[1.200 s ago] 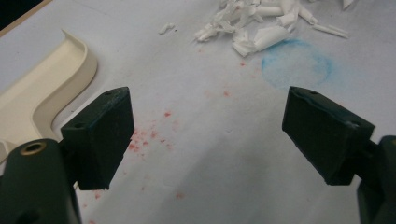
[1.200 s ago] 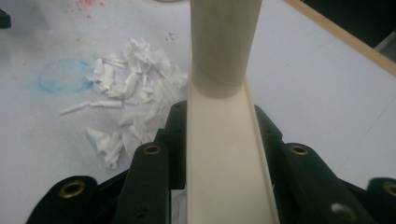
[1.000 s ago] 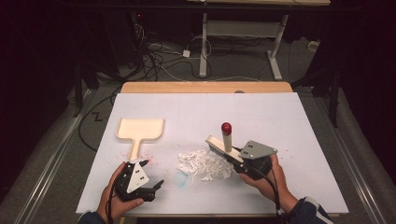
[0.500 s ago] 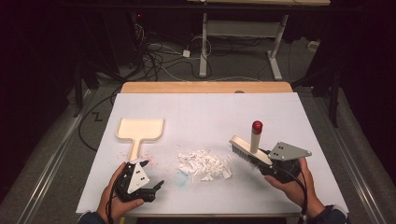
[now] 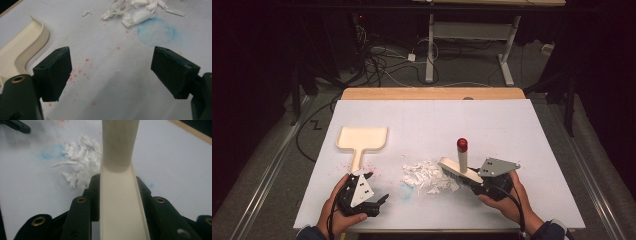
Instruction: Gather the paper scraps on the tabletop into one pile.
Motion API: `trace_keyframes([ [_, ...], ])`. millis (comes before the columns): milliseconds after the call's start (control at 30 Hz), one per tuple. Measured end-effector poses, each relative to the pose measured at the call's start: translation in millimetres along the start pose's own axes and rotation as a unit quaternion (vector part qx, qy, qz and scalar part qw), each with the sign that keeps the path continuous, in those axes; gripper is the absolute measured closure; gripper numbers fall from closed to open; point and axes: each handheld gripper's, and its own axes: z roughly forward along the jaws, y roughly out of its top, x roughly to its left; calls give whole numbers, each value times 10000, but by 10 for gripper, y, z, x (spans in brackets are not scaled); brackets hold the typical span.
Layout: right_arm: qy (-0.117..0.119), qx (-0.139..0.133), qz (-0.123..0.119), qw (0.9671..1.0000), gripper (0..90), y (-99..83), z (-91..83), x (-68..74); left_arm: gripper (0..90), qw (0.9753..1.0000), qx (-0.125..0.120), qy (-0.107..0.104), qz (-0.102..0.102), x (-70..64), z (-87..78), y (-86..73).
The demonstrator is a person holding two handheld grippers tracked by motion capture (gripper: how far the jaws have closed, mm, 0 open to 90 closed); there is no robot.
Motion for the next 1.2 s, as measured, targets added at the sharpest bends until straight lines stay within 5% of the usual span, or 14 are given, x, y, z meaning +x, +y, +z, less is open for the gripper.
trace_keyframes([
  [300, -103, -312, -66, 9994, 676, 10, -350, -90, 164, 10000, -8, 27, -10, 1, -21, -7],
  [533, -186, -27, -24, 9998, 676, -293, -856, -178, 164, 10000, 10, 11, -6, 1, -13, -9],
  [700, -139, 170, 57, 9997, 676, -463, -1003, -175, 164, 10000, 34, -6, 25, -8, 8, 8],
  [900, 40, 508, 182, 9985, 676, -595, -849, -160, 168, 9999, 67, -57, 93, -18, 42, 35],
  [1200, 277, 286, 40, 9992, 677, -352, -383, -56, 168, 9999, 56, -85, 79, -9, 43, 29],
])
